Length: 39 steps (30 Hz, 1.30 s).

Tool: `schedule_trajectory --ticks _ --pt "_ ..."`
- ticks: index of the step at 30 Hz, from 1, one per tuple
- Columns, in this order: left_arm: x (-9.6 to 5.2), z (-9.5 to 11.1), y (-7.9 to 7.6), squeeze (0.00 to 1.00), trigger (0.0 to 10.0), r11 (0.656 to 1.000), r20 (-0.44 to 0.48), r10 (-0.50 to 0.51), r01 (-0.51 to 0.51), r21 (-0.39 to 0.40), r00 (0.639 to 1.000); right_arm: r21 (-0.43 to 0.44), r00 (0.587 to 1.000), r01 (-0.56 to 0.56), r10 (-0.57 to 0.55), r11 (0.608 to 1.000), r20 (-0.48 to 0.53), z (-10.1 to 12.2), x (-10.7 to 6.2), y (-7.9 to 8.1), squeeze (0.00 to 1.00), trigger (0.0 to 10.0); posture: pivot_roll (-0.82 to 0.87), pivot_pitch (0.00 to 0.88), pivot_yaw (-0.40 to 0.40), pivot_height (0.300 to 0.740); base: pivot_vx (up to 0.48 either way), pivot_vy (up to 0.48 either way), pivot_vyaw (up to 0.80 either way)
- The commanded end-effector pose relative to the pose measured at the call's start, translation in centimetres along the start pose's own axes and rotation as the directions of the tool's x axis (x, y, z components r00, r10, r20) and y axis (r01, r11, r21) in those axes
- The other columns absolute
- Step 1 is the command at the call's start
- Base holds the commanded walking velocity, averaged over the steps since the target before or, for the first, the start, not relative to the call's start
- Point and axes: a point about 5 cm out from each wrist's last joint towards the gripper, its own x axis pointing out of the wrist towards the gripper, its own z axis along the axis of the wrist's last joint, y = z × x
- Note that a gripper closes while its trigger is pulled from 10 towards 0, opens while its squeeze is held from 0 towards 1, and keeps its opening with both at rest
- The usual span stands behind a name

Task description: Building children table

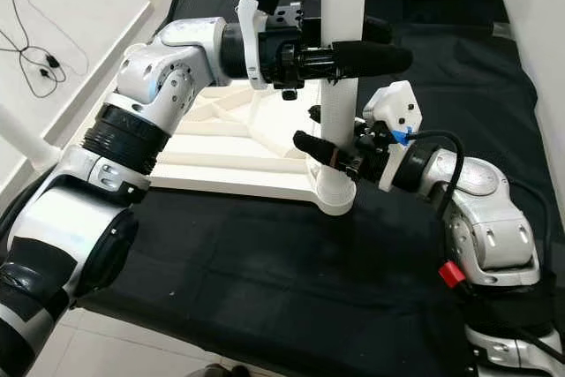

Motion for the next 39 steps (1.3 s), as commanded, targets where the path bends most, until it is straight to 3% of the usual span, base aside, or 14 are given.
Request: schedule_trajectory --ticks 1,9,10,11,12,13,15,17,21,27,29,30,32,39 --pt "-0.4 0.0 0.0 1.0 10.0 1.0 0.017 0.001 -0.001 -0.012 1.0 0.062 1.0 -0.015 0.016 0.998 -0.017 -1.2 0.6 0.9 0.0 0.0 -0.05 0.18 0.14 0.74 0.0 0.0 0.0" --pt "-3.7 3.9 -1.4 1.0 10.0 0.996 0.149 -0.039 0.05 -0.069 0.988 0.135 0.964 0.249 -0.233 0.959 -0.126 -3.9 1.3 3.0 0.0 0.0 -0.06 0.18 0.136 0.74 0.0 0.0 0.0" --pt "-4.6 4.6 -2.1 1.0 10.0 0.996 0.169 -0.044 0.058 -0.075 0.985 0.07 0.908 0.379 -0.356 0.923 -0.221 -4.8 1.3 3.3 0.0 0.0 -0.05 0.183 0.125 0.74 0.0 0.0 0.0" --pt "-5.3 5.1 -2.7 1.0 10.0 0.995 0.184 -0.048 0.064 -0.081 0.982 -0.03 0.787 0.554 -0.535 0.832 -0.307 -5.8 0.7 2.9 0.0 0.0 -0.05 0.183 0.125 0.74 0.0 0.0 0.0" --pt "-5.3 5.1 -2.7 1.0 10.0 0.995 0.184 -0.048 0.064 -0.081 0.982 -0.03 0.787 0.554 -0.535 0.832 -0.307 -5.8 0.7 2.9 0.0 0.0 -0.05 0.183 0.125 0.74 0.0 0.0 0.0" --pt "-5.7 5.4 -3.1 1.0 10.0 0.994 0.191 -0.051 0.068 -0.084 0.98 -0.112 0.678 0.657 -0.649 0.746 -0.346 -6.3 0.1 2.6 0.0 0.0 -0.05 0.186 0.114 0.74 0.0 0.0 0.0" --pt "-7.5 5.7 -4.6 1.0 10.0 0.991 0.22 -0.049 0.074 -0.108 0.974 -0.154 0.64 0.677 -0.678 0.72 -0.362 -6.8 0.1 4.3 0.0 0.0 -0.03 0.193 0.089 0.74 0.0 0.0 0.0" --pt "-11.1 5.1 -8.0 1.0 10.0 0.987 0.209 0.006 0.028 -0.159 0.978 -0.105 0.665 0.663 -0.647 0.741 -0.373 -7.3 1.2 6.8 0.0 0.0 -0.03 0.191 0.083 0.74 0.0 0.0 0.0" --pt "-14.2 3.0 -10.8 1.0 10.0 0.962 0.16 0.19 -0.151 -0.226 0.969 -0.076 0.674 0.662 -0.636 0.746 -0.375 -7.4 1.7 6.4 0.0 0.0 -0.01 0.187 0.057 0.74 0.0 0.0 0.0" --pt "-15.9 -1.5 -14.4 1.0 10.0 0.857 0.054 0.414 -0.369 -0.358 0.909 -0.078 0.649 0.692 -0.667 0.717 -0.366 -7.1 2.0 5.2 0.0 0.0 0.0 0.185 0.056 0.74 0.0 0.0 0.0" --pt "-15.7 -3.0 -15.9 0.66 10.0 0.818 0.01 0.441 -0.397 -0.417 0.898 -0.086 0.629 0.711 -0.686 0.698 -0.367 -6.9 2.1 5.0 0.0 0.0 -0.01 0.185 0.058 0.74 0.0 0.0 0.0" --pt "-15.7 -3.0 -15.9 0.66 10.0 0.818 0.01 0.441 -0.397 -0.417 0.898 -0.086 0.629 0.711 -0.686 0.698 -0.367 -6.9 2.1 5.0 0.0 0.0 -0.01 0.185 0.058 0.74 0.0 0.0 0.0" --pt "-15.2 -5.2 -18.1 0.37 10.0 0.762 -0.077 0.449 -0.426 -0.487 0.89 -0.092 0.602 0.737 -0.713 0.669 -0.359 -6.6 1.9 4.5 0.0 0.0 -0.01 0.183 0.058 0.74 0.0 0.0 0.0" --pt "-14.1 -9.1 -21.1 0.26 10.0 0.663 -0.236 0.443 -0.493 -0.563 0.865 -0.072 0.572 0.774 -0.743 0.629 -0.347 -6.3 1.6 3.5 0.0 0.0 -0.01 0.185 0.062 0.74 0.0 0.0 0.0"
